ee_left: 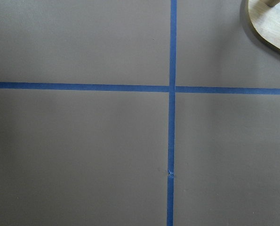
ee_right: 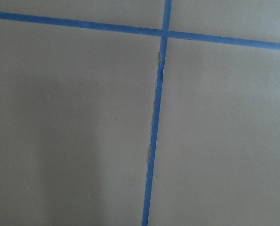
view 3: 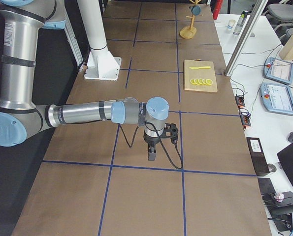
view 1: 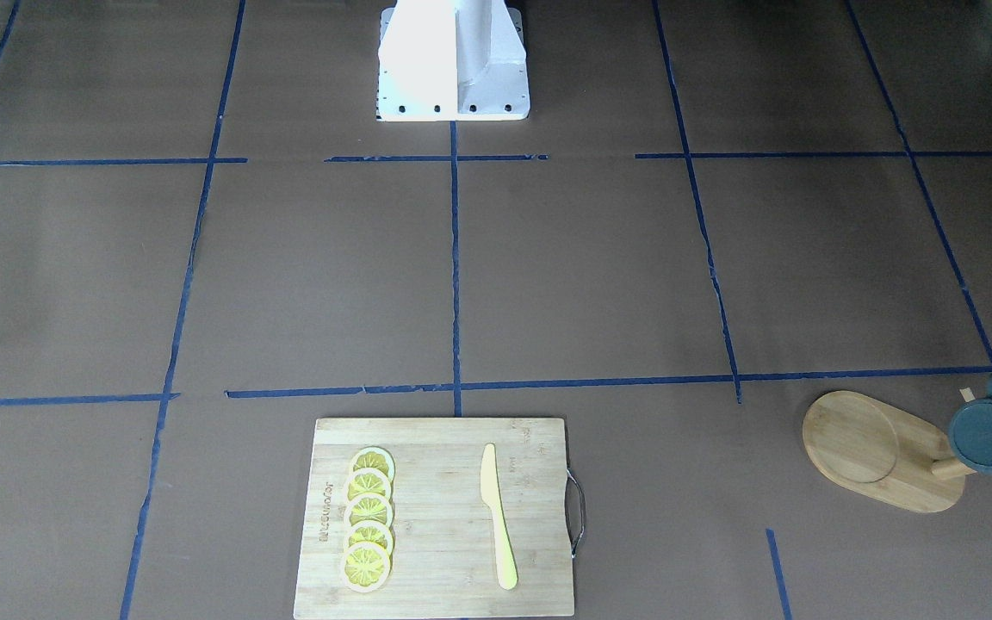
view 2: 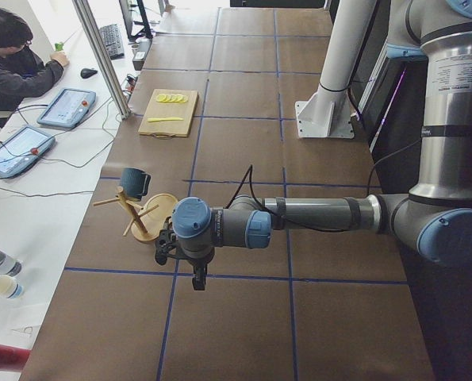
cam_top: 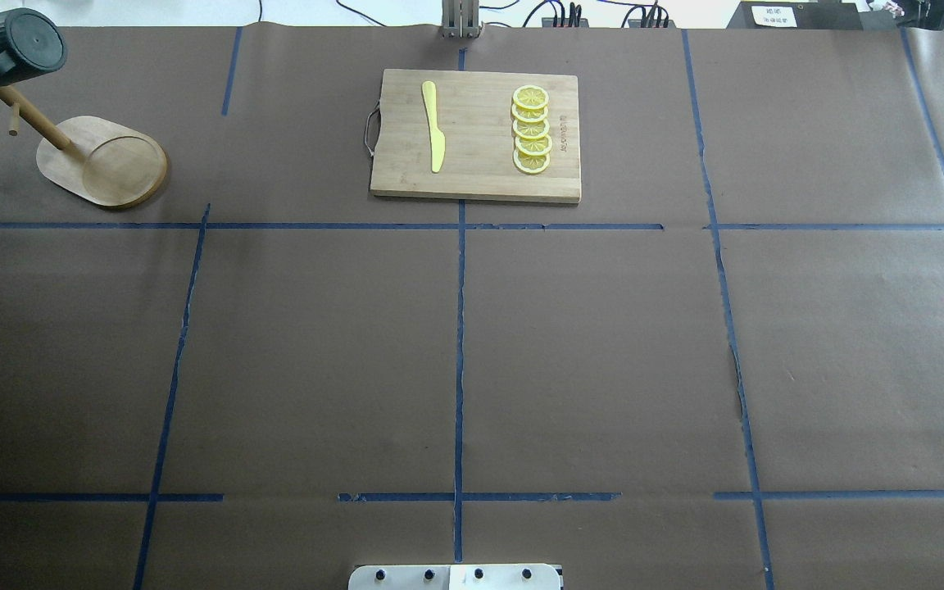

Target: Hang cup on storage rack

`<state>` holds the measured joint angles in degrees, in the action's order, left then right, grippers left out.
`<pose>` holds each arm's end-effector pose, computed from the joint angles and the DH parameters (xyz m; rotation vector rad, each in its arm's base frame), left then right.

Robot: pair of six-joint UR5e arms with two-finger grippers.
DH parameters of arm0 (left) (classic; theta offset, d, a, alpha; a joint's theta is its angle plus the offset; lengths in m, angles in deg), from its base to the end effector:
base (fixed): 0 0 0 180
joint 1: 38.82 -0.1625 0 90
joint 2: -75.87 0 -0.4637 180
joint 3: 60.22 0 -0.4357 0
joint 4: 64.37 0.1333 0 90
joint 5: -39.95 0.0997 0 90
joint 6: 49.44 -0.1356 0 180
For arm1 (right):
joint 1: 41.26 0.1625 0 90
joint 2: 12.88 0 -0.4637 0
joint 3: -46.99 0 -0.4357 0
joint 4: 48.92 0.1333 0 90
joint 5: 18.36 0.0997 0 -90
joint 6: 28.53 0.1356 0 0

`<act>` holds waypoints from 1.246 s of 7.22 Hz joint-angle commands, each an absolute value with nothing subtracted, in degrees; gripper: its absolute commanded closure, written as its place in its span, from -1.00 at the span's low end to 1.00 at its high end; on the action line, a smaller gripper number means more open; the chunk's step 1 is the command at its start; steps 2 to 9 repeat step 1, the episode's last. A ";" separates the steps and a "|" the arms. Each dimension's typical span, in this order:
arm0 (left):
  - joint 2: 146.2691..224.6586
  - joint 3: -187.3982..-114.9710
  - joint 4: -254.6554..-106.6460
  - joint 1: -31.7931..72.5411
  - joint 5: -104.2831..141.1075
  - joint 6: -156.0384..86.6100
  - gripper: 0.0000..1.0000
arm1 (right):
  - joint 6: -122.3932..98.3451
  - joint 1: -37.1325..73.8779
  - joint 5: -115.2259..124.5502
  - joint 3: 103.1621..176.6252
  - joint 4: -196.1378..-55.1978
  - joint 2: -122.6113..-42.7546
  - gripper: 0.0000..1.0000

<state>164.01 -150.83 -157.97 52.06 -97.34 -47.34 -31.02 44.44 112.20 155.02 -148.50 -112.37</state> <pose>-0.0417 -0.5234 0.7233 0.0299 0.8256 -0.0321 0.0111 -0.4543 0.6600 -0.0286 -0.7079 -0.1071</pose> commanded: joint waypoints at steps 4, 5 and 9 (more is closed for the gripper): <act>163.85 -150.74 -157.97 52.06 -97.34 -47.34 -1.00 | -31.07 44.43 113.46 154.92 -148.50 -112.45 -1.00; 163.85 -150.74 -157.97 52.06 -97.34 -47.34 -1.00 | -31.07 44.43 113.46 154.92 -148.50 -112.45 -1.00; 163.85 -150.74 -157.97 52.06 -97.34 -47.34 -1.00 | -31.07 44.43 113.46 154.92 -148.50 -112.45 -1.00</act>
